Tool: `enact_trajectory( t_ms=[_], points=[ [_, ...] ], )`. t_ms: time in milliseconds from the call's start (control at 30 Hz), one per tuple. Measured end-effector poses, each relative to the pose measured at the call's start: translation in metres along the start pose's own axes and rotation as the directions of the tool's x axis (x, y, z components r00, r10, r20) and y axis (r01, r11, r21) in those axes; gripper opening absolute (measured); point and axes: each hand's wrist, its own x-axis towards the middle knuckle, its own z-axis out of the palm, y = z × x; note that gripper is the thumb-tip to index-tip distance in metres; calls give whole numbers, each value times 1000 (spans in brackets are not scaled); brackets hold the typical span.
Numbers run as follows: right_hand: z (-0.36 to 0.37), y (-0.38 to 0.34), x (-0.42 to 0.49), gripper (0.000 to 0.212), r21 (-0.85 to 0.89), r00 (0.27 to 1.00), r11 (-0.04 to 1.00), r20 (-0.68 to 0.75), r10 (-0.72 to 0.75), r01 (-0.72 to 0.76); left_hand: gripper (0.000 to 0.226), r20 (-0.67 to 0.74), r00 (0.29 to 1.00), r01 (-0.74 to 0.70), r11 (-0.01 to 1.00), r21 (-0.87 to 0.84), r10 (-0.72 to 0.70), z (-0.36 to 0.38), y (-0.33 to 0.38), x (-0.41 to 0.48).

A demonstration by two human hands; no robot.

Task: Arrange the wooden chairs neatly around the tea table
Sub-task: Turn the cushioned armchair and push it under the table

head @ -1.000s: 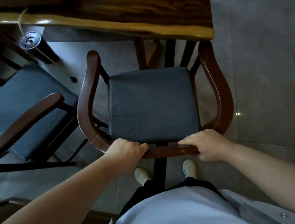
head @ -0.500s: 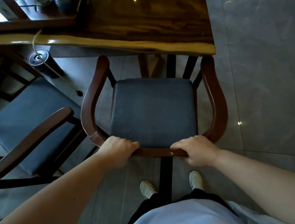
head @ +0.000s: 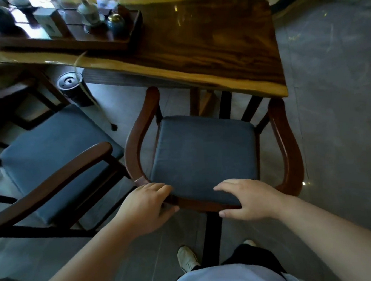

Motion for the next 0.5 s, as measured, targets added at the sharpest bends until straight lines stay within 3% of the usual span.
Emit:
enact_trajectory(
  t_ms=[200,500],
  points=[
    [-13,-53,52,60,-91,976,980,-112,-189,179,40,-134,971,204,978,34,-198,-29,-27,-35],
    [-26,-98,143,57,-52,915,919,-88,-395,391,40,-133,861,502,862,71,-490,-67,-73,-79]
  ],
)
